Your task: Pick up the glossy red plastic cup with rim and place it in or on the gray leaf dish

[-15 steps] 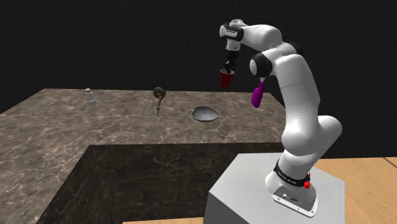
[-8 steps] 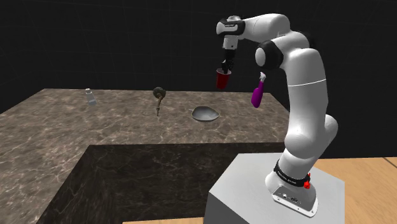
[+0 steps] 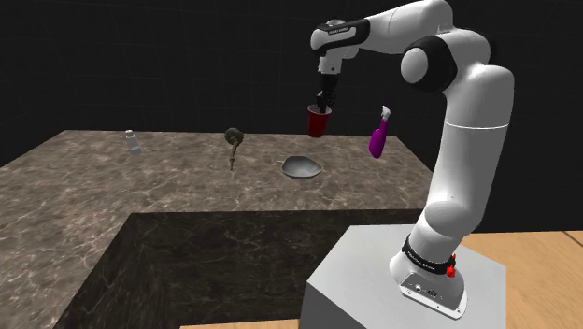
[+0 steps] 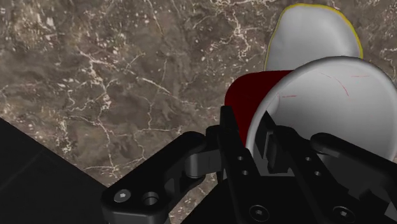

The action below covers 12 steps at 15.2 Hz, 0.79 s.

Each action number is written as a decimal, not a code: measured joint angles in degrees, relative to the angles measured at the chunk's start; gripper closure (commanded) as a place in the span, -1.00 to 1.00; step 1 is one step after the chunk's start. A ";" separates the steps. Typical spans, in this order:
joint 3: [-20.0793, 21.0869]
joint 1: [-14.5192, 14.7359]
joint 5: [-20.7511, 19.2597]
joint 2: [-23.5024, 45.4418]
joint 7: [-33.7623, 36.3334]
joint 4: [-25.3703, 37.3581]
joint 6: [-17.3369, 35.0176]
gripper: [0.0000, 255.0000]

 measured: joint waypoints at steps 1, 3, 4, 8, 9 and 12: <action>0.50 1.25 -0.49 -1.72 1.62 -2.10 0.74 1.00; 1.27 2.79 -1.04 -3.68 3.87 -4.40 1.48 1.00; 1.77 3.68 -1.31 -4.77 5.27 -5.33 1.58 1.00; 4.04 7.10 -2.46 -9.84 10.96 -11.02 3.28 1.00; 4.72 7.92 -2.67 -10.96 12.48 -12.10 3.49 1.00; 5.41 8.69 -2.75 -11.81 13.88 -13.81 4.58 1.00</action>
